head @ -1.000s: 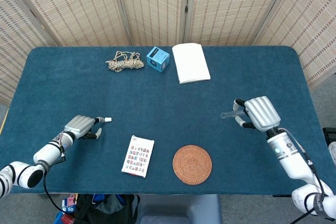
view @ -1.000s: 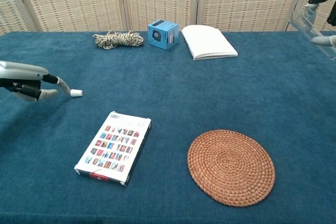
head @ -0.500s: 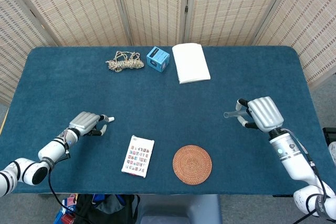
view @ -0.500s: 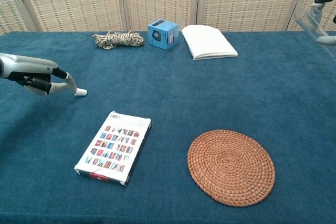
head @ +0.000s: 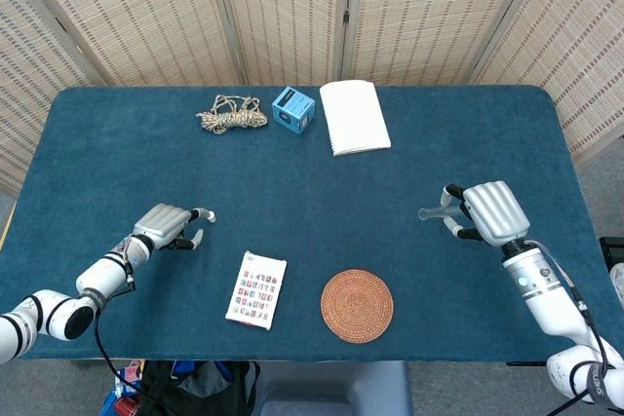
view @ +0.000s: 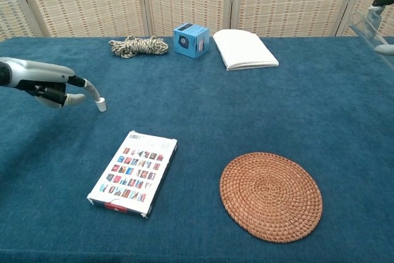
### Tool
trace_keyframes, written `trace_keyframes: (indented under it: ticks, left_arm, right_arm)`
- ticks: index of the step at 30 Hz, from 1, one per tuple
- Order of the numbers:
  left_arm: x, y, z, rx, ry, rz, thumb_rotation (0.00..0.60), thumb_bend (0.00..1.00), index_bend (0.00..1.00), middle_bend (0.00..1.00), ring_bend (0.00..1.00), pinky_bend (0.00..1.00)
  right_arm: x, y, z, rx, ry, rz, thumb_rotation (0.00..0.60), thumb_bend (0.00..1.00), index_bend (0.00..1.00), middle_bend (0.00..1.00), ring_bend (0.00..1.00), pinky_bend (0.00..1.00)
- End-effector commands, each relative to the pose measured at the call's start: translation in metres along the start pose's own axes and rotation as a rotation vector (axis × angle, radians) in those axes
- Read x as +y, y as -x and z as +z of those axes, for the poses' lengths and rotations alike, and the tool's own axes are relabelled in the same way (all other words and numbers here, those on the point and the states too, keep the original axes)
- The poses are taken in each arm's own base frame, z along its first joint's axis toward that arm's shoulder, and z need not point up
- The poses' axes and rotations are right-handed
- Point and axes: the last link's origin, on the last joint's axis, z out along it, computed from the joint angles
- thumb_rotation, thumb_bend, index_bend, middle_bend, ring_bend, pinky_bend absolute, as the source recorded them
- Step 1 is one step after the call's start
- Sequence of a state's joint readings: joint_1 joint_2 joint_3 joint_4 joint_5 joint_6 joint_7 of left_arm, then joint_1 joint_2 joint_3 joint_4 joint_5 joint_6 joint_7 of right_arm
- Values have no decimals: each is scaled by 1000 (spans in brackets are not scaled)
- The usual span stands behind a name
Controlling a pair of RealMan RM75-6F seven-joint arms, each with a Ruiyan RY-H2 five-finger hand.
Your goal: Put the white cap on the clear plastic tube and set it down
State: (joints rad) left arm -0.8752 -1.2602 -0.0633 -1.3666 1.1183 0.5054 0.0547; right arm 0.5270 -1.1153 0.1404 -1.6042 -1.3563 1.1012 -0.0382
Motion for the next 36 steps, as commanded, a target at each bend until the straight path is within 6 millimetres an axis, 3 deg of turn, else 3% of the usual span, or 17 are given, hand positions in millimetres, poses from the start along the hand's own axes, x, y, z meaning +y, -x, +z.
trace_keyframes:
  ticks: [1, 9, 11, 13, 15, 17, 20, 22, 26, 30, 36]
  left_arm:
    - [0, -1, -1, 6, -3, 3, 172, 546, 154, 990, 1000, 1000]
    - [-8, -14, -10, 111, -29, -8, 175, 538, 131, 954, 957, 1000]
    - [-10, -17, -13, 165, -33, -8, 183, 527, 128, 885, 868, 972]
    - [-11, -20, -17, 220, -32, -14, 227, 481, 131, 775, 751, 898]
    - [-12, -21, -20, 246, -27, -29, 283, 423, 137, 624, 623, 760]
    - [-10, -23, -22, 259, -15, -46, 351, 387, 140, 425, 439, 549]
    - [-8, -25, -22, 270, 10, -62, 517, 356, 141, 183, 190, 220]
    - [-5, -27, -21, 287, 27, -50, 594, 330, 148, 90, 89, 83]
    - [-1, -28, -14, 334, 54, -9, 600, 295, 230, 54, 39, 0]
    - [4, -28, -1, 338, 63, 20, 600, 295, 321, 47, 12, 0]
    - [9, -26, 16, 331, 49, 75, 600, 294, 374, 34, 0, 0]
  right_arm:
    - [1, 0, 0, 1, 1, 2, 600, 757, 856, 1000, 1000, 1000]
    - [2, -2, -1, 13, 4, 7, 600, 757, 856, 1000, 1000, 1000]
    - [3, -2, -2, 17, 4, 8, 600, 757, 856, 1000, 1000, 1000]
    - [3, -2, -3, 20, 4, 9, 600, 757, 856, 1000, 1000, 1000]
    - [3, -3, -5, 23, 4, 8, 600, 757, 856, 1000, 1000, 1000]
    - [3, -3, -6, 26, 4, 10, 600, 757, 856, 1000, 1000, 1000]
    - [2, -4, -8, 31, 3, 10, 600, 757, 856, 1000, 1000, 1000]
    - [2, -5, -9, 36, 5, 10, 600, 757, 856, 1000, 1000, 1000]
    - [2, -6, -10, 39, 8, 14, 600, 757, 856, 1000, 1000, 1000]
    - [3, -7, -11, 41, 12, 16, 600, 757, 856, 1000, 1000, 1000]
    - [4, -8, -11, 38, 15, 17, 600, 757, 856, 1000, 1000, 1000]
